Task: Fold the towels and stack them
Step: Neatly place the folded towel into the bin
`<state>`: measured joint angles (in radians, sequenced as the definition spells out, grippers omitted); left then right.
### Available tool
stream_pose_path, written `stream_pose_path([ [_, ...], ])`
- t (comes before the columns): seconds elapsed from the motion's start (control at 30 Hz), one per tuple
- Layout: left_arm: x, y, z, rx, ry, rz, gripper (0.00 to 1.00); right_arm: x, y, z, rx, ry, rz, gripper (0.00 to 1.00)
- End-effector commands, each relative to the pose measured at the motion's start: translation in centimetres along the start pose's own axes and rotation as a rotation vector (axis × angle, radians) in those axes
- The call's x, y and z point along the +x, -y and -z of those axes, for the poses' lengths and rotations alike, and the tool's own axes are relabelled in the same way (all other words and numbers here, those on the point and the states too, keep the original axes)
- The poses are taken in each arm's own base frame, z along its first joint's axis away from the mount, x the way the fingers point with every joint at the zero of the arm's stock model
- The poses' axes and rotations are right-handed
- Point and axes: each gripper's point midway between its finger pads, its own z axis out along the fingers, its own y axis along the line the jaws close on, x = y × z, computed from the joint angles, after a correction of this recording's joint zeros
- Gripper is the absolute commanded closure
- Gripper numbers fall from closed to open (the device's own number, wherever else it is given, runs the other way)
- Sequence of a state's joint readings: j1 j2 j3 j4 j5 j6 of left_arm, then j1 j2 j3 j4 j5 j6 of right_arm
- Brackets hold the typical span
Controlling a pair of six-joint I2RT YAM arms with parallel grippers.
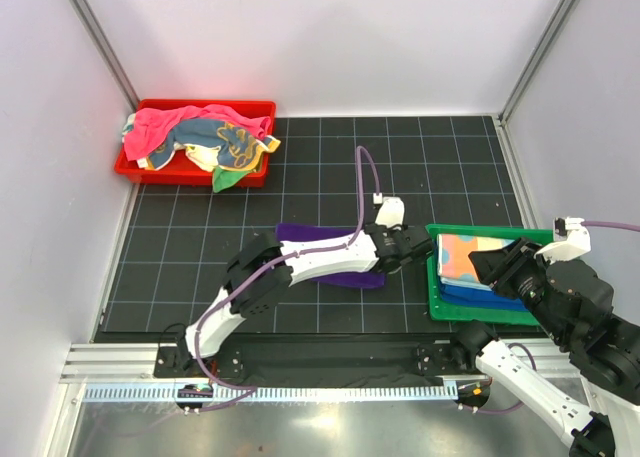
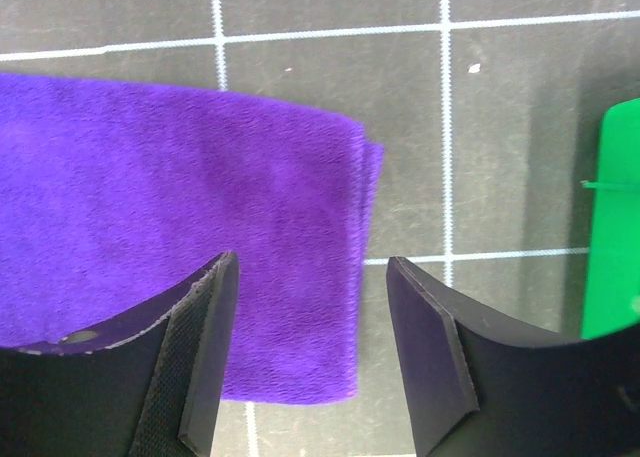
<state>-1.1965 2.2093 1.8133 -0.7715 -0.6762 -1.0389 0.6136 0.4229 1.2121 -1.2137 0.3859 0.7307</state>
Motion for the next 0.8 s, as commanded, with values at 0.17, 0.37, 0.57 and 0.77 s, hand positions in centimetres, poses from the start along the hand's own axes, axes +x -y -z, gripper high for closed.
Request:
stream_pose_path([
  [0.17,1.1,0.8,-1.4,-0.019,-0.04,-0.011,0.38,-0.2,0.0,0.1,-0.006,0.008,0.022,0.59],
  [0.37,1.8,-0.3,-2.1,-0.049,-0.058,0.0,0.39,0.1,0.1,-0.1,-0.002,0.0,0.027,0.59],
  [0.57,2.3,-0.8,-2.5,-0.062,-0.075,-0.011,0.4,0.0,-0.2,-0.2,-0.009,-0.002,0.023,0.59],
  [0.77,3.2,-1.8,-3.3,-0.089,-0.093,-0.014,0.47,0.1,-0.3,-0.3,-0.01,-0.008,0.024,0.59],
])
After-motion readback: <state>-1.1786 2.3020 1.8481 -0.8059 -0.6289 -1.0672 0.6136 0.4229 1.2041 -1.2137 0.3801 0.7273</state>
